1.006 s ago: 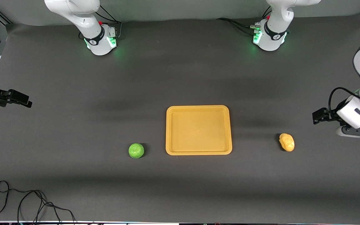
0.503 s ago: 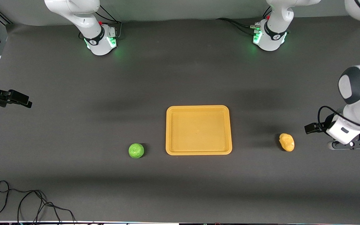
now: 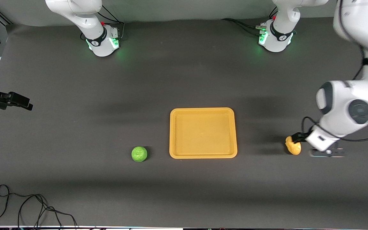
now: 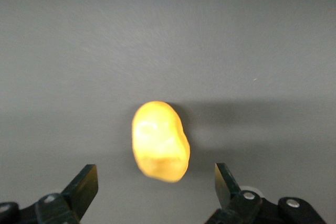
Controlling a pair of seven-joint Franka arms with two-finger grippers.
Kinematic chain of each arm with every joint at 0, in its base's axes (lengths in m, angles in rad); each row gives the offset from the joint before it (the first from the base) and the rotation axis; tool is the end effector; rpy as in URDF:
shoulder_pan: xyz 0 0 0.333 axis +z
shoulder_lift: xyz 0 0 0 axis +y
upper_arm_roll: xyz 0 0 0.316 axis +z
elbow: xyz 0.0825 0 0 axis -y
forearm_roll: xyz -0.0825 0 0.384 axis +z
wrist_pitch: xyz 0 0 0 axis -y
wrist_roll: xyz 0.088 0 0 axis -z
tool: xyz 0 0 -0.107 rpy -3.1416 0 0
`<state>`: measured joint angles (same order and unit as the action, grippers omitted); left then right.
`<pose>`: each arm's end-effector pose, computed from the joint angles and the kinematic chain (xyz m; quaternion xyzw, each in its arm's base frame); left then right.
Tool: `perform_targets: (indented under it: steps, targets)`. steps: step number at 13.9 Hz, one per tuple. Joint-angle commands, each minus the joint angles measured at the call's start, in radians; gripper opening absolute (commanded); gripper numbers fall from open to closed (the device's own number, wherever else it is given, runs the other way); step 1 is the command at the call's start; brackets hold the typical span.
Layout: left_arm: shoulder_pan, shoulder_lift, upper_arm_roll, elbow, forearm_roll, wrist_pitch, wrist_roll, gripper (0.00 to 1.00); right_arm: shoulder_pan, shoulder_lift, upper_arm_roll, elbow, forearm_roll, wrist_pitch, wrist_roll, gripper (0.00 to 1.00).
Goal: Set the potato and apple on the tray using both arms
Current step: 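Lower the left gripper over the yellow potato and close on it, then carry the potato onto the tray with the left gripper and release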
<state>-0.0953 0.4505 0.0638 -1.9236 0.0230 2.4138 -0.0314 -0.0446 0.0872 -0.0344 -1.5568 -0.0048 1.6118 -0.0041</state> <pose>0.6297 -0.0217 0.2596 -0.9995 0.0119 -0.0209 0.0210 0.5814 -0.0457 0.5851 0.9992 -0.0373 -0.0162 0.0032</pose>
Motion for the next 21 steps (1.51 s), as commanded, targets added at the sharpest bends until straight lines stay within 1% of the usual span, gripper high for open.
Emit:
perform_targets:
  steps: [1, 3, 4, 5, 6, 7, 8, 9, 12, 14, 15, 16, 17, 18, 20, 21]
  targets:
    - [-0.006, 0.085, 0.01, 0.008, 0.005, 0.068, -0.021, 0.99, -0.008, 0.009, 0.001, 0.017, 0.017, -0.003, 0.0, 1.0]
    - [0.0, 0.122, 0.01, 0.011, 0.003, 0.094, -0.01, 0.99, -0.008, 0.009, 0.001, 0.017, 0.017, -0.003, -0.001, 1.0]
    - [0.003, 0.123, 0.01, 0.017, 0.003, 0.09, -0.004, 0.95, -0.008, 0.009, 0.001, 0.017, 0.017, -0.003, -0.002, 1.0]
    - [0.003, 0.123, 0.01, 0.032, 0.003, 0.081, -0.002, 0.85, -0.008, 0.009, 0.001, 0.017, 0.017, -0.003, -0.002, 1.0]
    - [0.003, 0.123, 0.01, 0.04, 0.003, 0.076, -0.011, 0.59, -0.009, 0.009, 0.001, 0.017, 0.017, -0.003, -0.002, 1.0]
    - [0.002, 0.116, 0.01, 0.041, 0.002, 0.073, -0.019, 0.38, -0.008, 0.009, 0.001, 0.017, 0.017, -0.003, -0.002, 1.0]
    - [0.002, 0.103, 0.01, 0.043, 0.002, 0.059, -0.022, 0.29, -0.008, 0.009, 0.001, 0.015, 0.017, -0.003, -0.002, 1.0]
    - [0.003, 0.09, 0.01, 0.055, 0.002, 0.023, -0.022, 0.17, -0.009, 0.009, 0.001, 0.015, 0.017, -0.003, -0.002, 1.0]
    - [-0.014, 0.065, 0.008, 0.138, 0.002, -0.134, -0.068, 0.1, -0.009, 0.009, 0.001, 0.017, 0.017, -0.003, -0.002, 1.0]
    - [-0.072, 0.034, 0.007, 0.188, 0.002, -0.269, -0.192, 0.07, -0.009, 0.009, 0.001, 0.015, 0.017, -0.003, -0.002, 1.0]
    - [-0.11, 0.025, 0.007, 0.204, 0.002, -0.307, -0.267, 0.07, -0.009, 0.009, -0.001, 0.017, 0.017, -0.003, -0.001, 1.0]
    - [-0.171, 0.023, 0.007, 0.21, 0.002, -0.315, -0.372, 0.06, -0.009, 0.009, 0.001, 0.017, 0.017, -0.003, 0.0, 1.0]
    - [-0.234, 0.025, 0.008, 0.222, 0.006, -0.306, -0.46, 0.02, -0.009, 0.009, -0.001, 0.015, 0.017, -0.003, -0.002, 1.0]
    - [-0.283, 0.036, 0.007, 0.248, 0.003, -0.3, -0.523, 0.02, -0.009, 0.009, -0.001, 0.015, 0.017, -0.003, -0.002, 1.0]
    - [-0.395, 0.074, 0.007, 0.278, 0.002, -0.294, -0.594, 0.02, -0.009, 0.009, -0.001, 0.015, 0.017, -0.003, -0.002, 1.0]
    - [-0.43, 0.098, 0.007, 0.306, 0.003, -0.292, -0.607, 0.0, -0.009, 0.009, -0.001, 0.015, 0.017, -0.003, -0.001, 1.0]
